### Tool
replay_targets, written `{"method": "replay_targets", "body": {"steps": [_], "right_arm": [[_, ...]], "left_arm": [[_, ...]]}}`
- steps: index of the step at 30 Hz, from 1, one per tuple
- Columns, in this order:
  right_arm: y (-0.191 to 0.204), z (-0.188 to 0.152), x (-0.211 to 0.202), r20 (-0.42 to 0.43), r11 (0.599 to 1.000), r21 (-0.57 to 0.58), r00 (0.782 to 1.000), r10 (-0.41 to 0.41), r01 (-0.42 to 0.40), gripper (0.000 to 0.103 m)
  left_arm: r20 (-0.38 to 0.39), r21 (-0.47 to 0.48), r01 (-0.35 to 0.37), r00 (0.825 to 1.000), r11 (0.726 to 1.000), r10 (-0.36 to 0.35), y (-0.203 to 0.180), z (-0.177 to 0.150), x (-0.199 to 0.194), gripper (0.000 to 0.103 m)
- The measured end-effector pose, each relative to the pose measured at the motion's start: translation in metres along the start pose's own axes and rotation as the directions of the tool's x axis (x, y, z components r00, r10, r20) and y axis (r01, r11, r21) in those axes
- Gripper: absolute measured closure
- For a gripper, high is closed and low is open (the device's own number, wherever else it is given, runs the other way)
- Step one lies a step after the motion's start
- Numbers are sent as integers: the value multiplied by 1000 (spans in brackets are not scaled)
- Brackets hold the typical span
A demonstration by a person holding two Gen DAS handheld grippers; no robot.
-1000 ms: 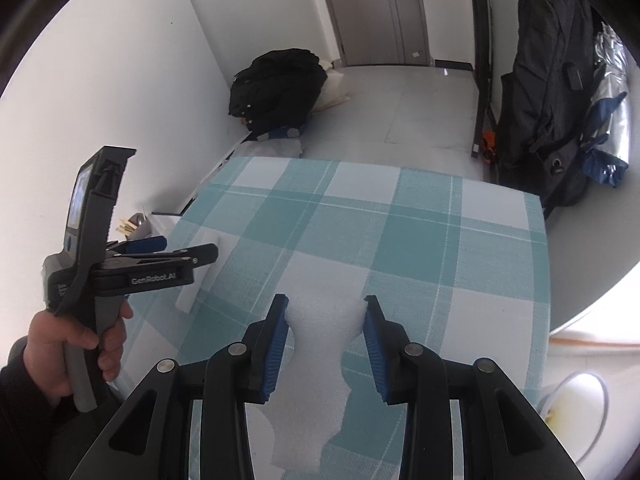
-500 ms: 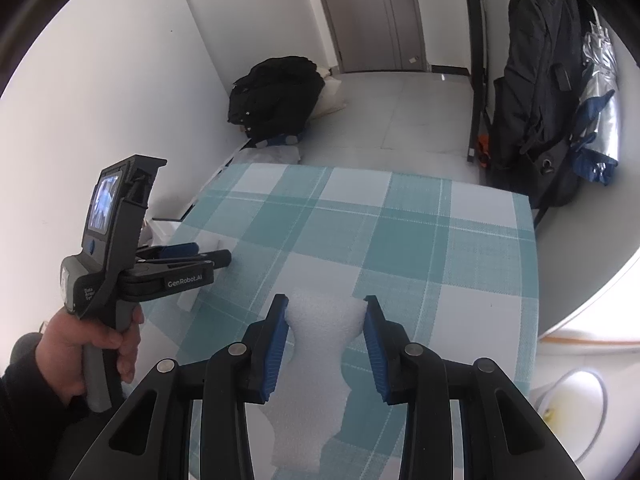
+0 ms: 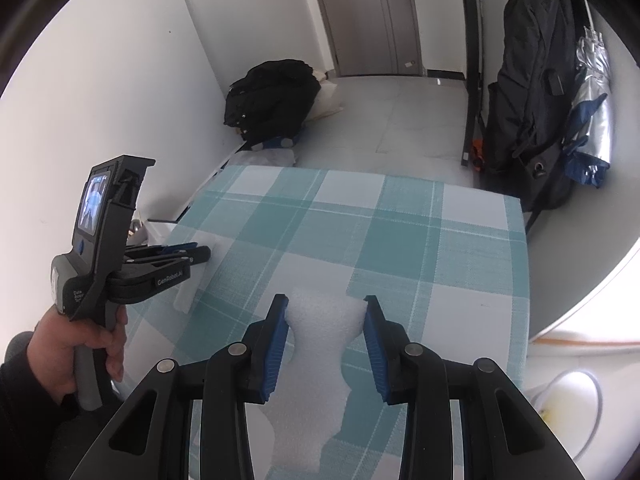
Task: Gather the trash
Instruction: 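Grasp the white foam strip with the left gripper while the right gripper holds the foam piece, then carry both foam pieces over the white bin with both grippers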
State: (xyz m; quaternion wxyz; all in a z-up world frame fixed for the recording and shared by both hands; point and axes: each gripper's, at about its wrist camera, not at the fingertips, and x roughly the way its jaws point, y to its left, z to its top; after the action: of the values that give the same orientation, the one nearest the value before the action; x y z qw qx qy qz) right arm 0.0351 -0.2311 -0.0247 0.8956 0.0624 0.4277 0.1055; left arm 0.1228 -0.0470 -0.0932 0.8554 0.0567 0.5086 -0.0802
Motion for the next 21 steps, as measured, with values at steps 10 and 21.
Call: {"method": "replay_targets", "body": {"steps": [10, 21], "right_arm": [[2, 0, -6, 27, 1000, 4, 1000, 1, -1, 67], [-2, -7, -29, 74, 1000, 15, 997, 21, -22, 67]], "left_arm": [[44, -11, 48, 998, 999, -48, 4, -6, -16, 98], [75, -9, 130, 989, 991, -129, -4, -19, -39, 98]]}}
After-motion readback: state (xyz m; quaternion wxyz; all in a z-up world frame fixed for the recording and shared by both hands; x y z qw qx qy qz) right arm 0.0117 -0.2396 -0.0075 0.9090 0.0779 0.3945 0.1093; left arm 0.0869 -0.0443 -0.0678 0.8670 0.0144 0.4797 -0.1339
